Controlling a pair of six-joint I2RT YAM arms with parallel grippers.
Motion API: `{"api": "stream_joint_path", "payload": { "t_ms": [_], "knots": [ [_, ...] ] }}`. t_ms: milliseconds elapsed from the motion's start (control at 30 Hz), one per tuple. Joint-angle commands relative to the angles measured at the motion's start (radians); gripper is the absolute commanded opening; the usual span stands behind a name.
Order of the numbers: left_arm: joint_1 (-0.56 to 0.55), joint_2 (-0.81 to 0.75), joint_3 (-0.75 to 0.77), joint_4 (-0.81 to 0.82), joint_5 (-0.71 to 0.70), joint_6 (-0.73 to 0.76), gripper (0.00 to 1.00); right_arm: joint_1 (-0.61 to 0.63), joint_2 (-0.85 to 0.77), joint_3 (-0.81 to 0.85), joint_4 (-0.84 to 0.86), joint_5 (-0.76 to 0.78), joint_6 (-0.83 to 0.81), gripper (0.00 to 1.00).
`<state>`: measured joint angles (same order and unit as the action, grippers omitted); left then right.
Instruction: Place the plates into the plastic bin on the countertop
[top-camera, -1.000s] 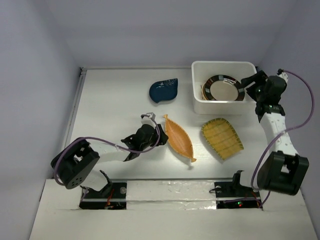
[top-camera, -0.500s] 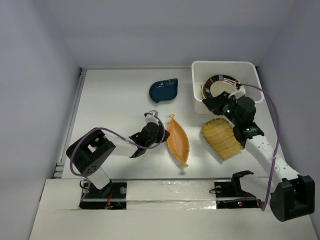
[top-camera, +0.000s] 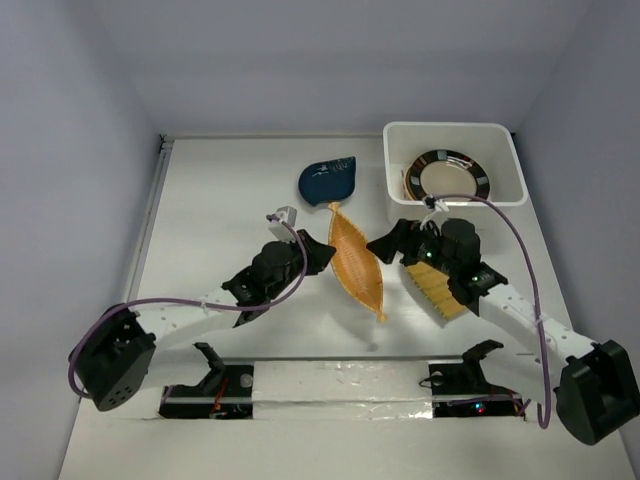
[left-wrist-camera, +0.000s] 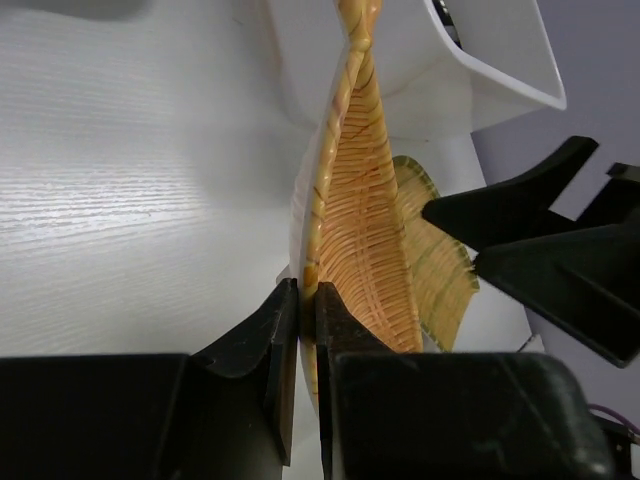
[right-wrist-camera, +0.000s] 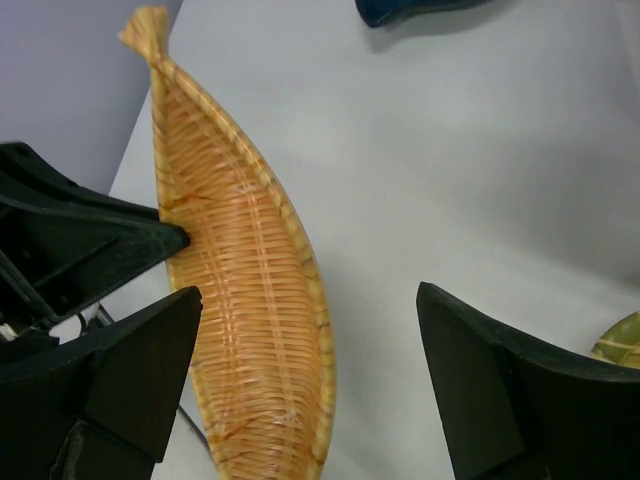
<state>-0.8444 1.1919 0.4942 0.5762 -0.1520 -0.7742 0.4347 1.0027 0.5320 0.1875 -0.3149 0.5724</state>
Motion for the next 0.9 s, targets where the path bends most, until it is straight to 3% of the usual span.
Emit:
{"api": "stream_joint_path", "payload": {
  "t_ms": [0, 100, 200, 300, 333, 367, 433, 567, 733, 867],
  "knots": [
    [-0.002, -0.043, 0.030, -0.001, 0.061, -0.003, 0.00, 0.044, 0.028, -0.004, 0.041, -0.009, -0.051, 0.94],
    [-0.002, -0.061, 0.035, 0.011, 0.107, -0.019, 0.00, 0.053, 0.065, -0.012, 0.070, -0.012, -0.045, 0.90],
    [-0.002, -0.074, 0.038, 0.013, 0.121, -0.028, 0.00, 0.062, 0.091, -0.014, 0.128, -0.082, -0.029, 0.77],
    [-0.002, -0.094, 0.035, 0.034, 0.146, -0.039, 0.00, 0.062, 0.134, 0.008, 0.139, -0.107, -0.029, 0.51],
    [-0.002, -0.103, 0.038, 0.034, 0.147, -0.042, 0.00, 0.062, 0.148, 0.014, 0.156, -0.125, -0.022, 0.30],
    [-0.002, -0.107, 0.043, 0.033, 0.147, -0.042, 0.00, 0.062, 0.151, 0.017, 0.159, -0.121, -0.013, 0.17],
    [-0.002, -0.127, 0.049, 0.027, 0.181, -0.033, 0.02, 0.062, 0.142, 0.025, 0.159, -0.074, 0.007, 0.00],
    [-0.002, -0.163, 0.063, -0.013, 0.180, -0.014, 0.19, 0.062, 0.067, 0.080, 0.120, 0.055, 0.027, 0.00],
    [-0.002, -0.219, 0.020, -0.056, 0.101, -0.011, 0.23, 0.029, -0.022, 0.264, -0.089, 0.383, -0.022, 0.00],
    [-0.002, -0.180, -0.037, 0.022, 0.141, -0.074, 0.24, -0.085, 0.020, 0.431, -0.167, 0.465, -0.065, 0.00]
  ]
}}
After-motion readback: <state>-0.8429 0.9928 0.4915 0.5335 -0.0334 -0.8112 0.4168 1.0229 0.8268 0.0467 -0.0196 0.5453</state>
